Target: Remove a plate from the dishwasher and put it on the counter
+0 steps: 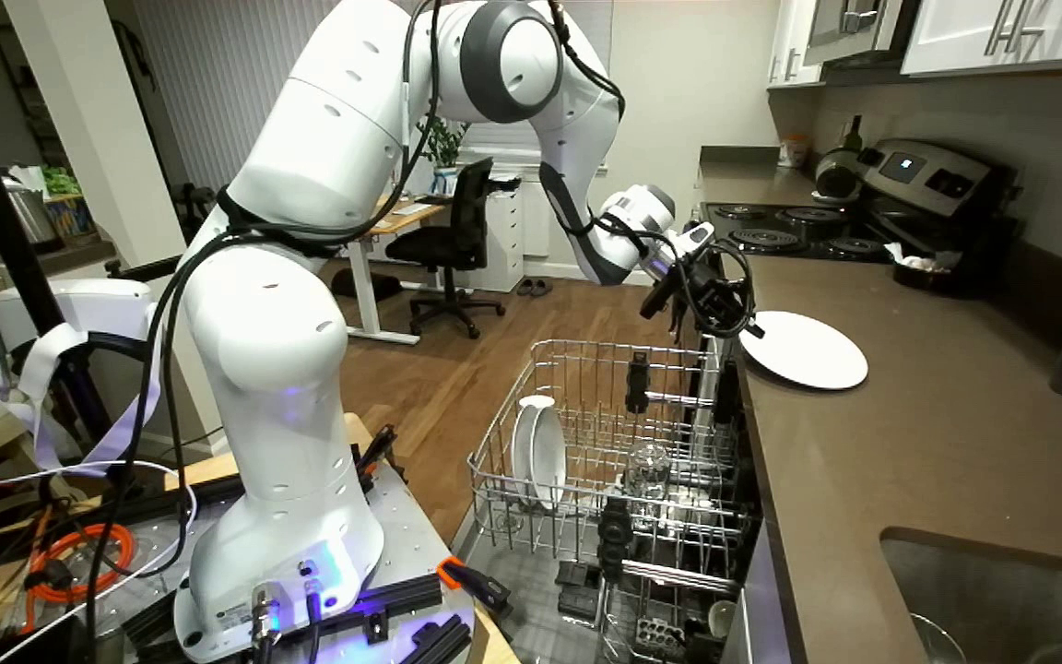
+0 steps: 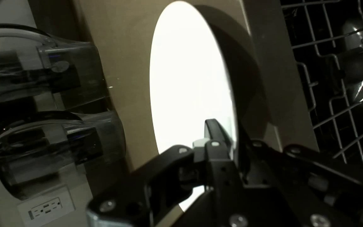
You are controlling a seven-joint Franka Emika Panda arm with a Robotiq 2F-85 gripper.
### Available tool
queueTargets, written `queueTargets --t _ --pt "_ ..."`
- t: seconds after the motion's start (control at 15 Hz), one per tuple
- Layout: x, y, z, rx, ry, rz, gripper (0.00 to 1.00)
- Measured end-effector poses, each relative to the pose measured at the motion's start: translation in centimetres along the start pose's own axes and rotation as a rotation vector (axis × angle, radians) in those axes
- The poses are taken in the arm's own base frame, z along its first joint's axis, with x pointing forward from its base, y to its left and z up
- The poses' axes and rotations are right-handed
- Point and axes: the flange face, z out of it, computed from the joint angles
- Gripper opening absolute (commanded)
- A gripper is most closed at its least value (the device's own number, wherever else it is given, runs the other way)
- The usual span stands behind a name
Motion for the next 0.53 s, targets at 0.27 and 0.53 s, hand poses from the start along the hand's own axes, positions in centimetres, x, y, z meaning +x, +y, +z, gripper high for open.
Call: queueTargets --t 0.27,0.53 --pt "0.6 0.2 0.8 -0.006 -0.003 0.002 0.13" --pt "1.0 -0.2 1.7 0.008 -0.016 0.0 0.3"
